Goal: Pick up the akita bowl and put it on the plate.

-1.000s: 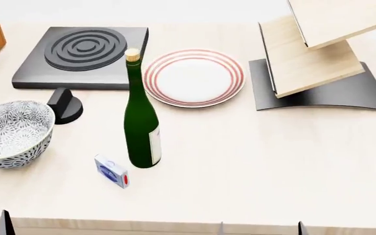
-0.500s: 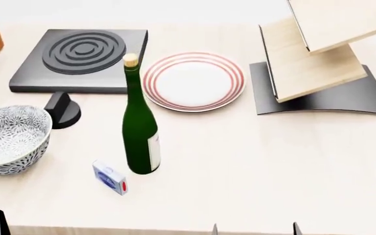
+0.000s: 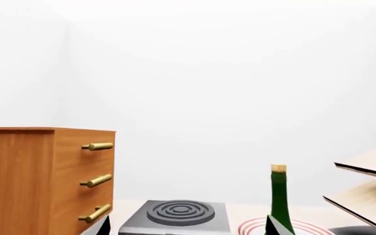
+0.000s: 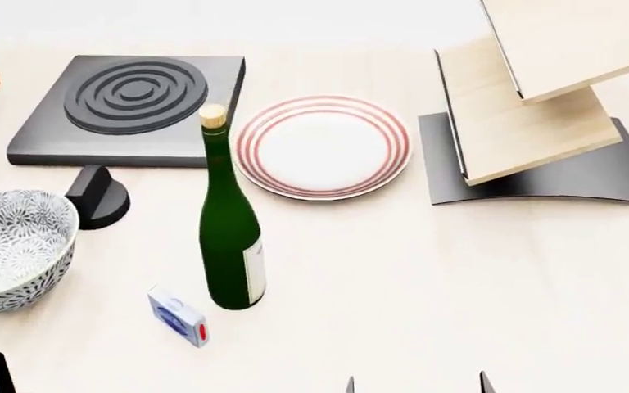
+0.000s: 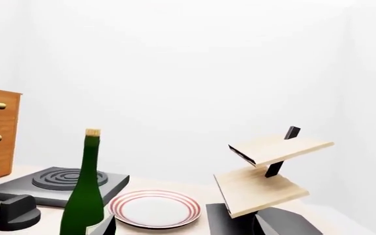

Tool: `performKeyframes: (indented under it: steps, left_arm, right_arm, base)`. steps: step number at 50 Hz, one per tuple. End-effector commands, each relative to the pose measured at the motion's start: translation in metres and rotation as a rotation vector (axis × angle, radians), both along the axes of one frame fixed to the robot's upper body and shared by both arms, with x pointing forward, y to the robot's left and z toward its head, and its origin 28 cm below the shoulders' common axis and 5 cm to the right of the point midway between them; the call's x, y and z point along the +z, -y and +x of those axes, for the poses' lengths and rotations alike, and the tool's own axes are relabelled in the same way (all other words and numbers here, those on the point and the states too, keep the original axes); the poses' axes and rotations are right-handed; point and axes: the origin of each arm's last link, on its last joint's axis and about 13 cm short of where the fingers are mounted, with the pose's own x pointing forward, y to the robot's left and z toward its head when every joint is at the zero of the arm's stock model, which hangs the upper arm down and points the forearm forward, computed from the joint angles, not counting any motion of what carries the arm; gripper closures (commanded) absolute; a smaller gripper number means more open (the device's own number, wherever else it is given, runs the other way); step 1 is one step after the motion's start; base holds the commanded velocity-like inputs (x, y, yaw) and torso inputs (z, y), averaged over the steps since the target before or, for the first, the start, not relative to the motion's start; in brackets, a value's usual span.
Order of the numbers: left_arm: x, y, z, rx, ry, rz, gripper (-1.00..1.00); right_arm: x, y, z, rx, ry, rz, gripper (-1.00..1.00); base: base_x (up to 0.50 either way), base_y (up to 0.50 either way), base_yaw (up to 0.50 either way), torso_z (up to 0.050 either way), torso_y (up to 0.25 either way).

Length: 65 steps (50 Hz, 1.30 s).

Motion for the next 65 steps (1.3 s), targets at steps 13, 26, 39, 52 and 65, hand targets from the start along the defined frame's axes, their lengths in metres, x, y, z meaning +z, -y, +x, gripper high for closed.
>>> performKeyframes:
  steps: [13, 26, 39, 52, 65]
  left_arm:
    - [0.0012, -0.0004, -0.0017, 0.007, 0.013, -0.005, -1.00]
    - [0.0004, -0.0017, 0.0003, 0.011, 0.008, -0.008, -1.00]
    - [0.0007, -0.0022, -0.0004, 0.010, 0.009, -0.010, -1.00]
    - [0.0004, -0.0022, -0.0003, 0.011, 0.009, -0.009, -1.00]
    - [0.0013, -0.0018, -0.0006, 0.011, 0.010, -0.007, -1.00]
  right_arm:
    - [-0.0002, -0.0014, -0.0005, 0.016, -0.004, -0.006, -1.00]
    - [0.0001, -0.0029, -0.0018, 0.047, 0.003, -0.026, -1.00]
    - [-0.0003, -0.0036, -0.0017, 0.050, 0.003, -0.031, -1.00]
    - [-0.0003, -0.0039, -0.0019, 0.052, 0.003, -0.028, -1.00]
    - [-0.0003, -0.0039, -0.0026, 0.054, 0.007, -0.026, -1.00]
  base:
    - [0.09, 0.00, 0.00, 0.000, 0.000]
    - [0.09, 0.00, 0.00, 0.000, 0.000]
    - [0.15, 0.00, 0.00, 0.000, 0.000]
    - [0.15, 0.00, 0.00, 0.000, 0.000]
    - [0.15, 0.00, 0.00, 0.000, 0.000]
